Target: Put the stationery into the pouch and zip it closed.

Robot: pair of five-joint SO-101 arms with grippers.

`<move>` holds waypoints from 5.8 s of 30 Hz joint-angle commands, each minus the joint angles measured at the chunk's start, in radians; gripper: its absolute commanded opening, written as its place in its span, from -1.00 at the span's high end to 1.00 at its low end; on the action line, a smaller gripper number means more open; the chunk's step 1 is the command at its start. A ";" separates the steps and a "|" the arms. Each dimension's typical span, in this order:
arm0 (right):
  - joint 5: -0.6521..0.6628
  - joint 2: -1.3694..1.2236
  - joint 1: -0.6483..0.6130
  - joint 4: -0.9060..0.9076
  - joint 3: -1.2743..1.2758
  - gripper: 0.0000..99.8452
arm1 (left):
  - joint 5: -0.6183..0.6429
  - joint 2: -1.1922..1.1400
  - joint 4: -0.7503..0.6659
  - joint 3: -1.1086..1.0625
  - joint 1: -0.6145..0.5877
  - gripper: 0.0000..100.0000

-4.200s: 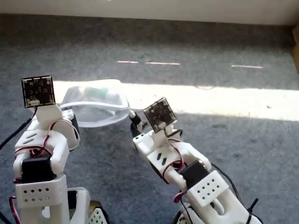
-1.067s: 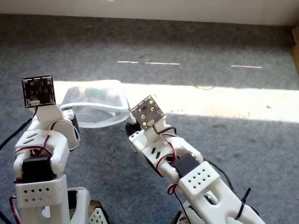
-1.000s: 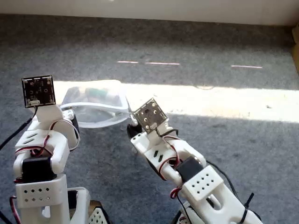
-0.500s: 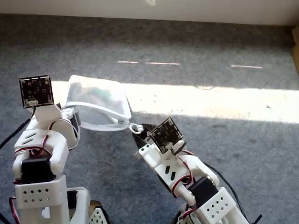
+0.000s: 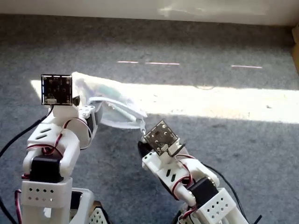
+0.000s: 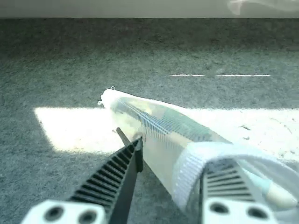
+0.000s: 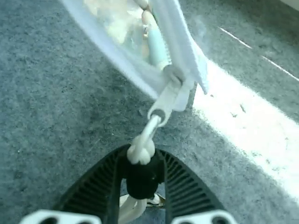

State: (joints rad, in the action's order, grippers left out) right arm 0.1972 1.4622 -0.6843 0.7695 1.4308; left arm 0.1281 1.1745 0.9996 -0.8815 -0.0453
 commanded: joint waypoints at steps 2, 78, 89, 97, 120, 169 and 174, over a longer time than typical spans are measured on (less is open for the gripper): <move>0.008 0.021 -0.002 0.010 0.030 0.99 | -0.002 0.013 -0.123 0.015 0.102 0.60; 0.008 0.022 0.093 -0.076 0.041 0.99 | -0.150 0.113 -0.210 -0.143 0.409 0.50; -0.003 0.022 0.091 -0.079 0.041 0.99 | -0.155 0.414 -0.104 -0.205 0.421 0.50; -0.155 0.022 0.093 -0.079 0.033 0.99 | -0.150 0.357 -0.051 -0.131 0.344 0.50; -0.265 0.010 0.093 -0.133 -0.263 0.99 | -0.443 0.101 0.692 0.493 0.312 0.50; -0.110 0.021 -0.328 0.429 -0.366 0.99 | -0.236 0.096 -0.258 -0.183 0.274 0.63; -0.110 0.021 -0.311 0.430 -0.366 0.99 | -0.236 0.096 -0.256 -0.189 0.326 0.63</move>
State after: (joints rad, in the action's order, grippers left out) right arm 0.0760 1.4607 -0.9989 1.1991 1.1116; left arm -0.1204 1.2712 0.7664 -1.0825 0.2401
